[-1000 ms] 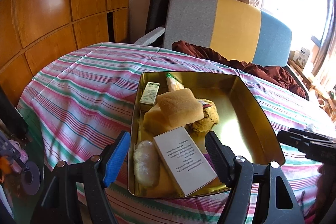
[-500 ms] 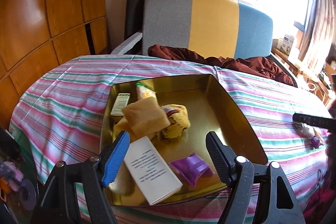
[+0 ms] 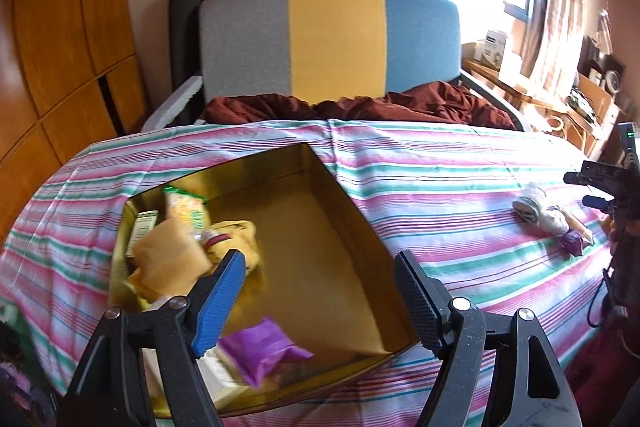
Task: Organize objects
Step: 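Move both tools from the gold box back to the remaining items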
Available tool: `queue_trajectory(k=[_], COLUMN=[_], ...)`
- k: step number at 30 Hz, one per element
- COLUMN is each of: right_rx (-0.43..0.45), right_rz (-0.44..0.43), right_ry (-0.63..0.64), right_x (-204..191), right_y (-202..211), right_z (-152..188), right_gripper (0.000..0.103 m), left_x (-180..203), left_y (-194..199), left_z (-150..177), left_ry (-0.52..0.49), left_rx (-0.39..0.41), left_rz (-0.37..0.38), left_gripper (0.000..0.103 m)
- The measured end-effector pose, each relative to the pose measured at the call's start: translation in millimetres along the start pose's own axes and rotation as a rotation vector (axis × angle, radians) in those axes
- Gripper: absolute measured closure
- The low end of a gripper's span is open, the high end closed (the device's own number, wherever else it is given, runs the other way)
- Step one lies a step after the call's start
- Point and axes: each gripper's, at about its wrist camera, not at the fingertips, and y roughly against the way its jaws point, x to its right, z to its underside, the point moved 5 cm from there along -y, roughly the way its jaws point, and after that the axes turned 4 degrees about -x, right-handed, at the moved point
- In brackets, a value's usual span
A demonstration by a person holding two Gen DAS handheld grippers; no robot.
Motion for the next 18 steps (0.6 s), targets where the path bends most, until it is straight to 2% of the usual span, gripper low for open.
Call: queue_trajectory(k=[6, 10, 18], right_rx=[-0.032, 0.001, 0.021], right_rz=[-0.016, -0.008, -0.081], right_ry=[-0.080, -0.144, -0.335], right_x=[14, 29, 63], right_y=[-4, 2, 8], right_z=[1, -3, -5], right_gripper=[0.031, 0.031, 0.031], left_x=[46, 78, 152], left_y=[-18, -34, -68], left_z=[-8, -11, -18], left_ry=[-0.071, -0.099, -0.177], left_rx=[-0.030, -0.070, -0.142], left_rz=[0.057, 0.109, 0.212], left_gripper=[0.026, 0.026, 0.028])
